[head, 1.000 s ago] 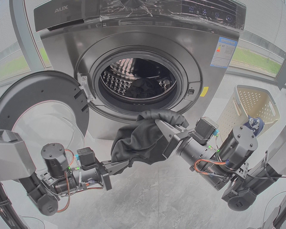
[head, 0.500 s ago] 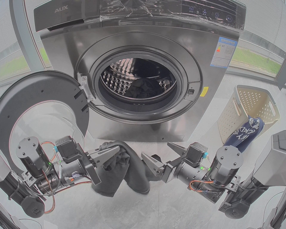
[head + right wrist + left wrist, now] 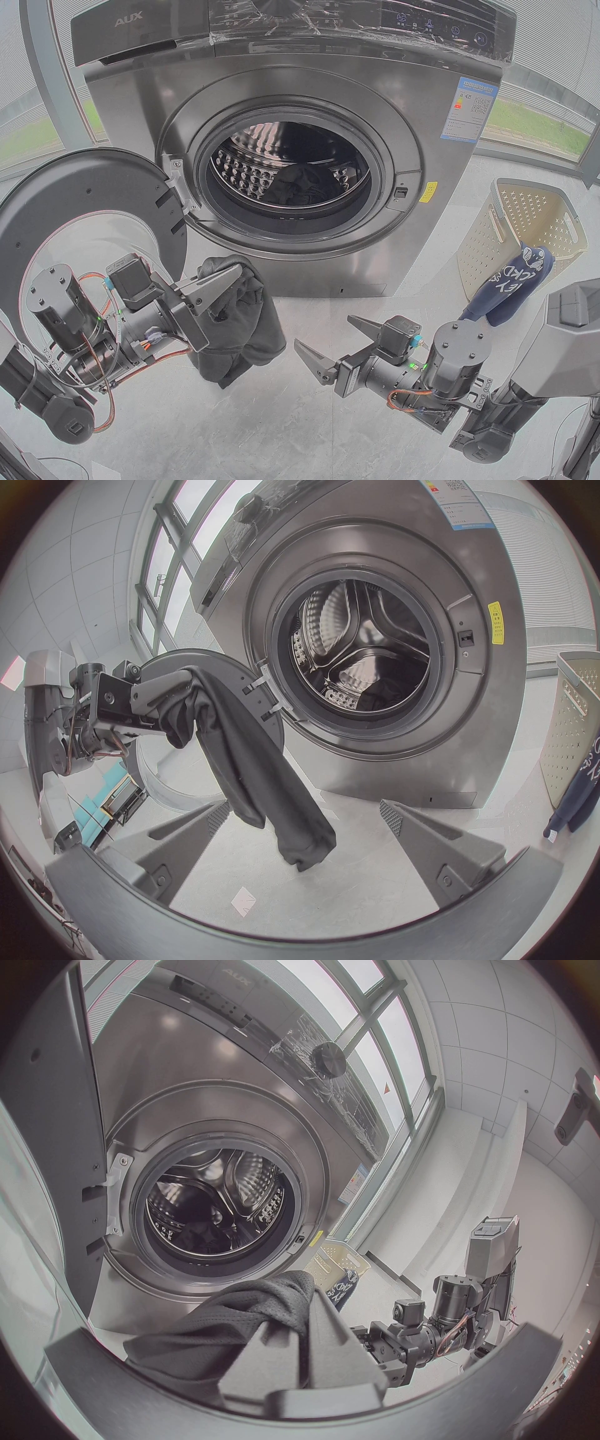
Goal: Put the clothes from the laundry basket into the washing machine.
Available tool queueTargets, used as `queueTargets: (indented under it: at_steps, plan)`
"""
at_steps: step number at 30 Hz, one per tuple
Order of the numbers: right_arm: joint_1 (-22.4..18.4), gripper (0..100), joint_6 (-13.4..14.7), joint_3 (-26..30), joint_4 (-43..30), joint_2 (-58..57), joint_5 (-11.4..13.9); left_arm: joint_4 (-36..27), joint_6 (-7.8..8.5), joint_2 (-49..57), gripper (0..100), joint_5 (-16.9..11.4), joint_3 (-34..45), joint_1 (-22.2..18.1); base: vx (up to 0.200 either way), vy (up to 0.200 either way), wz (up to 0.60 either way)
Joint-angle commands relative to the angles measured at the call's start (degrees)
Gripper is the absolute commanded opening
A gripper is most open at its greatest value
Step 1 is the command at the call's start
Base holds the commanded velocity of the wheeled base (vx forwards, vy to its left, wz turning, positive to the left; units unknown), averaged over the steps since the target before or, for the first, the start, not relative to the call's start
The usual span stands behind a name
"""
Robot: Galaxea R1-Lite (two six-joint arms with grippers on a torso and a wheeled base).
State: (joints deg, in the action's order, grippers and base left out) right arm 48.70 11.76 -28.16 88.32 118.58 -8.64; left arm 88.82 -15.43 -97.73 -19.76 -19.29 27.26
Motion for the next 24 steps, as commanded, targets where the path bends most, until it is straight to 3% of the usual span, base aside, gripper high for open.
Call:
queueTargets:
  at_steps: [1, 8, 24]
  plan:
    - [0.17, 100, 0.01, -0.23, 0.01, 0.6, -0.06, 0.04, -0.04, 0.7, 0, -0.01, -0.49, -0.01, 0.0, 0.0, 0.0]
    - [1.04, 100, 0.01, -0.76, 0.01, 1.83, -0.06, 0.04, -0.04, 0.61, 0, 2.53, -2.42, -0.01, 0.0, 0.0, 0.0]
    - [-0.45, 100, -2.71, -9.11, 0.01, 11.15, 0.12, 0.04, -0.39, 1.93, 0, 2.8, -3.65, 0.78, 0.0, 0.0, 0.0]
